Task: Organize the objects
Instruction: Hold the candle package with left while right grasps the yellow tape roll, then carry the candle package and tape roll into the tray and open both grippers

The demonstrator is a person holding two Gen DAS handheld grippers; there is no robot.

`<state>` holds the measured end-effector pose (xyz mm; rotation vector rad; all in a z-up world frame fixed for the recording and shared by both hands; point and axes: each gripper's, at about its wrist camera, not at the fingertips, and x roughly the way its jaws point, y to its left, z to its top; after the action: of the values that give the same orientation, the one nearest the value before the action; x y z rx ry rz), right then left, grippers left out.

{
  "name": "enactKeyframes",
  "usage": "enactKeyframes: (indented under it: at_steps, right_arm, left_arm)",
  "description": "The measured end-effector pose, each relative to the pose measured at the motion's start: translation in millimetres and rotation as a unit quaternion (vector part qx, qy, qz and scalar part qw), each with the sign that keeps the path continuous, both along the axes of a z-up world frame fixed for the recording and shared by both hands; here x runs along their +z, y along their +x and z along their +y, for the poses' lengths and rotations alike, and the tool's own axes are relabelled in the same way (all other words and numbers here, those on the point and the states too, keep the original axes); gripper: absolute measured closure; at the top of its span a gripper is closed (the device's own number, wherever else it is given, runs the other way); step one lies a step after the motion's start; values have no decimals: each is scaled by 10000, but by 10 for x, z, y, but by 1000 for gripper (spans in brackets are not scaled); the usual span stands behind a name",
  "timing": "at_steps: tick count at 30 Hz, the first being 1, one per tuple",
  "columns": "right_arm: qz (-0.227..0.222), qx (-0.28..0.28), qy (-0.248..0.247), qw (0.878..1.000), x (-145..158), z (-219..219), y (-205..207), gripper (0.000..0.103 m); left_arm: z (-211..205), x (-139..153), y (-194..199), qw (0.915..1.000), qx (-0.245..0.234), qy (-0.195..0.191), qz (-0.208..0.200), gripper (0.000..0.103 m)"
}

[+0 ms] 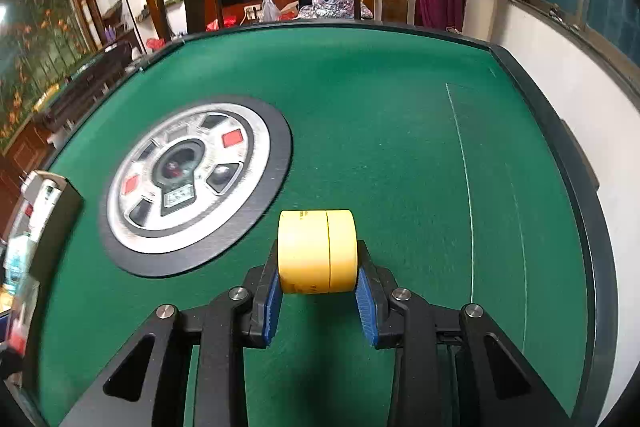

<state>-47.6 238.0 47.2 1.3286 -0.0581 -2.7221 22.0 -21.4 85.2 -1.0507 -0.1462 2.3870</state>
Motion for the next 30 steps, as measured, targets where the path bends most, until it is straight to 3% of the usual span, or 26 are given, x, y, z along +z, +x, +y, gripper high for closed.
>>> enactKeyframes:
  at_steps: [7, 13, 16, 23, 30]
  right_arm:
    - [249, 276, -177, 9992, 378, -395, 271, 68]
    - [172, 957, -605, 9934, 573, -1094, 367, 68]
    - [31, 1312, -766, 9884, 558, -1579, 334, 68]
    - [-402, 2137, -777, 9730, 414, -2979, 215, 67]
    - [-900, 2360, -664, 9653, 87, -3815, -111, 67]
  left_arm:
    - [-802, 239, 240, 9970, 710, 225, 205, 76]
    - [-1858, 196, 213, 9835, 1808, 44, 72, 76]
    - [-2183, 89, 130, 9775, 2105, -139, -12, 76]
    - [-2394, -194, -56, 9759, 2146, -333, -223, 76]
    - [-2371, -300, -127, 9777, 2070, -247, -234, 76]
